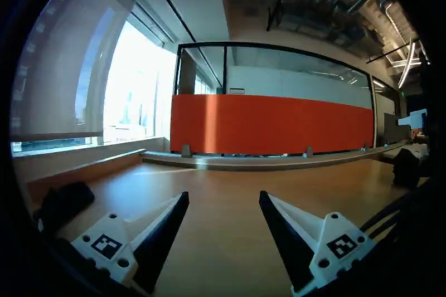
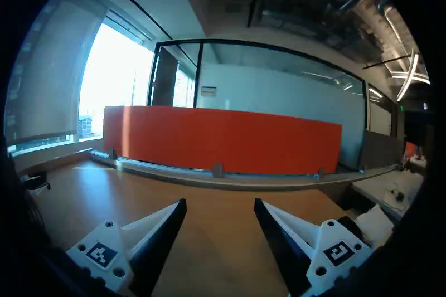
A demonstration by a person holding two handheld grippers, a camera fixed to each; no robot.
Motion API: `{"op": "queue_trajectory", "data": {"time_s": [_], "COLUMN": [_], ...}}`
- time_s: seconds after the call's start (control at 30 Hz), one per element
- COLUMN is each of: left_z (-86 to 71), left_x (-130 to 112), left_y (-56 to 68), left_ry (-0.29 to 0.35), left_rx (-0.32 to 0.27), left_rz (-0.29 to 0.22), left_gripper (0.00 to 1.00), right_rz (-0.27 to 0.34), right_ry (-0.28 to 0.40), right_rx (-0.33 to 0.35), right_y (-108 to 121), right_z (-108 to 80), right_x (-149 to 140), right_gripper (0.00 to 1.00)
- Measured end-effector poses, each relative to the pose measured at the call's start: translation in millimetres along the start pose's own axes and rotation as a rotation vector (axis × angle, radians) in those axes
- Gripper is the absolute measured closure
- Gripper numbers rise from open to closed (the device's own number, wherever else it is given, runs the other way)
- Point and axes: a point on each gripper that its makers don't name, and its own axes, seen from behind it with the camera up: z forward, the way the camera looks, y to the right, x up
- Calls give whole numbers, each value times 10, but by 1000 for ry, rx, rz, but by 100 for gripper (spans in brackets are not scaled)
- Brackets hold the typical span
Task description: Fold towel
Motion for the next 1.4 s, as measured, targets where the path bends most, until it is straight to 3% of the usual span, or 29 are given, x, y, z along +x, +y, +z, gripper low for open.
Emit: {"op": "queue_trajectory", "data": {"time_s": [0.17,0.77,1.17,1.4], "left_z": [5,6,4,5], "left_x": [-25,-36,-47,-55], "left_y": [40,41,43,45], "left_ry": [-5,-6,-6,-5], "left_rx": [-11,-11,-10,-10], "left_rz": [32,32,33,32], "left_gripper": [6,6,6,6], "right_rz": [0,24,59,83], "right_ry": [2,27,45,46], "right_rx": [-1,-31,-54,-49], "right_y": [16,304,513,499], "right_z": [-9,-103,-199,-195], "right_x": [-34,-175,-565,-805], "right_gripper": [6,6,3,2]}}
